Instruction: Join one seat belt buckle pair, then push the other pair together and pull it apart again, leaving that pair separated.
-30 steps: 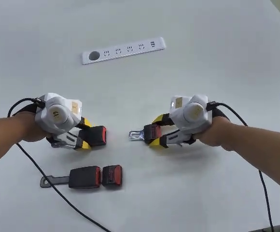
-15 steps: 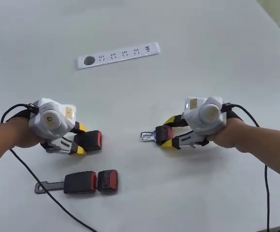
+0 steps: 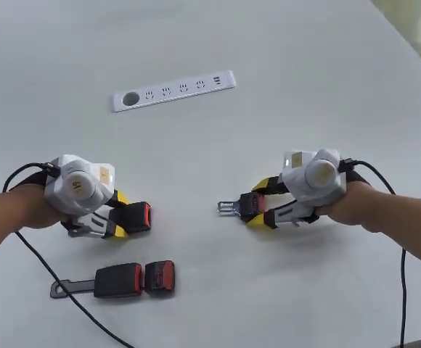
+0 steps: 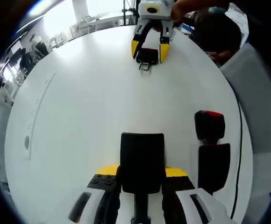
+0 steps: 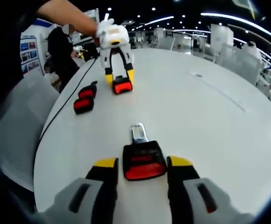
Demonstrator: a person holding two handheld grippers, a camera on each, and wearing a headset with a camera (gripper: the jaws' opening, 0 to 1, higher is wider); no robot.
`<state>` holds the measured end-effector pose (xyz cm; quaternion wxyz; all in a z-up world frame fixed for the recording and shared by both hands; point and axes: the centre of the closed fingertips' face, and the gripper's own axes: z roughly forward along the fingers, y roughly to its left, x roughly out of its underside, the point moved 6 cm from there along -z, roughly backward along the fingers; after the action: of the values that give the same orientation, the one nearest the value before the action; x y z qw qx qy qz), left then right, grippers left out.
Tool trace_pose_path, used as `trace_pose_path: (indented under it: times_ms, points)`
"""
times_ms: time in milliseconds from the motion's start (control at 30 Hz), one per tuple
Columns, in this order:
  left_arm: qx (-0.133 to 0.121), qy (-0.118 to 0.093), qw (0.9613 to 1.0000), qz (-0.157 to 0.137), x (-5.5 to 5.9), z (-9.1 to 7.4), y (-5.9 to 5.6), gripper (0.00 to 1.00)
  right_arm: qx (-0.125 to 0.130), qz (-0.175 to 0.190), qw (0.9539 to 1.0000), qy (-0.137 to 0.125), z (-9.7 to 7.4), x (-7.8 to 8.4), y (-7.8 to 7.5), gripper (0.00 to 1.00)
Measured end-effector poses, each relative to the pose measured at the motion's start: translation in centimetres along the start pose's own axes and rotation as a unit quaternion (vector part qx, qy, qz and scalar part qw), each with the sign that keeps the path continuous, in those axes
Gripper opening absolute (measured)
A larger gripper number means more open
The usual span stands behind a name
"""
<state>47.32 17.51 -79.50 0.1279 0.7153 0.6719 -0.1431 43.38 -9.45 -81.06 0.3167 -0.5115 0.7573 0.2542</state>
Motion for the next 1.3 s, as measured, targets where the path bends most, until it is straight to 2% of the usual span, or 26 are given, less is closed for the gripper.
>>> trace_pose_path:
  times_ms: [67,133,167,200,233,333,400,433,467,500,533,567,600,633,700,733,767,833,900,933,967,1000,1033,1100,1167,1300]
  points:
    - [-0.006,0.002,1.0,-0.005,-0.1,0.0,0.0,0.36,0.024,-0.014,0.9994,0.018,-0.1,0.1,-0.1,0.46]
    - [-0.007,0.012,0.9999,-0.009,-0.1,-0.3,-0.1,0.43,0.04,0.001,0.9992,-0.002,-0.2,-0.2,-0.2,0.5]
    - [-0.01,0.007,0.9997,-0.022,-0.2,-0.6,-0.1,0.46,0.055,0.008,0.9982,-0.022,-0.5,-0.5,-0.3,0.52]
    - [-0.022,-0.013,0.9986,-0.046,-0.7,-0.8,0.1,0.48,0.063,0.016,0.9975,-0.027,-0.7,-0.5,-0.3,0.57]
    - [-0.035,-0.037,0.9967,-0.064,-1.2,-1.3,0.5,0.5,0.072,0.031,0.9964,-0.031,-0.9,-0.6,-0.2,0.61]
    - [-0.067,-0.055,0.9914,-0.098,-1.8,-2.1,1.0,0.66,0.102,0.055,0.9922,-0.046,-1.6,-0.4,-0.2,0.74]
    - [-0.06,-0.079,0.9842,-0.147,-2.3,-2.4,0.3,0.81,0.13,0.073,0.9866,-0.065,-2.4,-0.3,-0.1,0.75]
    - [-0.068,-0.094,0.9803,-0.16,-2.5,-2.8,0.0,0.82,0.141,0.073,0.985,-0.066,-2.6,-0.2,0.0,0.75]
    - [-0.076,-0.097,0.9795,-0.159,-2.6,-3.0,0.0,0.81,0.155,0.069,0.9838,-0.058,-2.9,0.0,0.3,0.76]
    - [-0.099,-0.109,0.9759,-0.161,-2.7,-3.5,0.0,0.82,0.159,0.072,0.9827,-0.061,-3.0,0.0,0.6,0.79]
    - [-0.107,-0.122,0.9705,-0.178,-2.9,-3.8,-0.2,0.83,0.169,0.09,0.9792,-0.069,-3.1,0.0,0.9,0.81]
    - [-0.113,-0.141,0.9613,-0.208,-3.1,-4.2,-0.7,0.86,0.171,0.098,0.9775,-0.076,-3.2,-0.1,1.1,0.82]
    - [-0.119,-0.153,0.9552,-0.223,-3.3,-4.6,-1.0,0.88,0.173,0.104,0.9758,-0.084,-3.3,-0.2,1.4,0.82]
    - [-0.13,-0.179,0.9455,-0.239,-3.6,-5.1,-1.6,0.9,0.178,0.11,0.9736,-0.091,-3.5,-0.4,1.7,0.83]
    - [-0.146,-0.201,0.9355,-0.251,-3.7,-5.6,-2.6,0.95,0.192,0.12,0.9683,-0.105,-3.8,-0.8,2.3,0.86]
    - [-0.162,-0.209,0.9245,-0.274,-3.4,-5.8,-3.3,0.97,0.204,0.138,0.9627,-0.112,-3.9,-1.0,2.6,0.88]
    - [-0.163,-0.215,0.9216,-0.279,-3.4,-6.0,-3.9,0.97,0.21,0.142,0.9601,-0.117,-4.0,-1.0,2.7,0.88]
    - [-0.184,-0.222,0.9172,-0.274,-3.1,-6.8,-5.3,0.98,0.216,0.135,0.9593,-0.123,-4.3,-1.5,3.6,0.89]
    - [-0.211,-0.237,0.8962,-0.31,-2.8,-7.7,-6.5,0.99,0.222,0.131,0.957,-0.133,-4.5,-2.1,4.4,0.94]
    - [-0.223,-0.268,0.881,-0.319,-3.1,-8.4,-7.2,0.99,0.221,0.135,0.956,-0.137,-4.5,-2.3,4.7,0.95]
    - [-0.232,-0.285,0.8734,-0.319,-3.2,-8.8,-7.7,1.0,0.225,0.136,0.9546,-0.14,-4.8,-2.7,5.2,0.95]
    - [-0.241,-0.289,0.8692,-0.32,-3.1,-9.1,-8.3,1.0,0.229,0.132,0.9534,-0.145,-4.9,-2.9,5.6,0.96]
    - [-0.244,-0.28,0.8679,-0.329,-2.6,-9.1,-9.3,1.0,0.229,0.129,0.9535,-0.146,-4.9,-3.1,6.1,0.97]
    - [-0.25,-0.283,0.8594,-0.345,-1.9,-8.9,-10.3,1.0,0.232,0.122,0.9546,-0.142,-5.0,-3.3,7.0,0.98]
    - [-0.257,-0.288,0.8559,-0.344,-1.4,-9.1,-11.3,1.0,0.23,0.116,0.9557,-0.142,-5.3,-3.5,7.9,0.99]
    - [-0.263,-0.296,0.8519,-0.342,-0.8,-9.7,-12.9,1.0,0.228,0.103,0.9577,-0.142,-5.8,-3.9,9.7,1.0]
